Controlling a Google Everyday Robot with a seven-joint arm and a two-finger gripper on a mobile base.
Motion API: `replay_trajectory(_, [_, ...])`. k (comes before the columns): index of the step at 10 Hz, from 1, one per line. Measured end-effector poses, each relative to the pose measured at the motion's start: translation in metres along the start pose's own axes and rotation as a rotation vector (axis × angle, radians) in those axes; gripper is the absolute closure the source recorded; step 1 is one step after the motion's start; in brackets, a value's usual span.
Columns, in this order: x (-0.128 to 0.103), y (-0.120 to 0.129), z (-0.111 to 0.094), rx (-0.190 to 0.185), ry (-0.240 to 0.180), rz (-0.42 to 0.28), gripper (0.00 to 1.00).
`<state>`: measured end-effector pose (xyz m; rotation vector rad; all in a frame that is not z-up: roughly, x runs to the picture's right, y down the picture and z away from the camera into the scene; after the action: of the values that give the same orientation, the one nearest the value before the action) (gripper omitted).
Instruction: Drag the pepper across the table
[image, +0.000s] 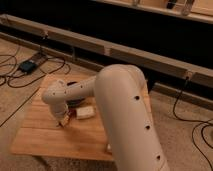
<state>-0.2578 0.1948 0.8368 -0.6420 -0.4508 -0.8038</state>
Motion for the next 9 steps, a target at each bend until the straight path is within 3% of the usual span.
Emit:
replay_trajectory(3, [-0.015,-0.001,-0.006,-0.009,-0.038,-0.015,1.00])
replay_trajectory(9, [-0.050,0.002,-0.011,-0.038,-0.182,-0.022,1.00])
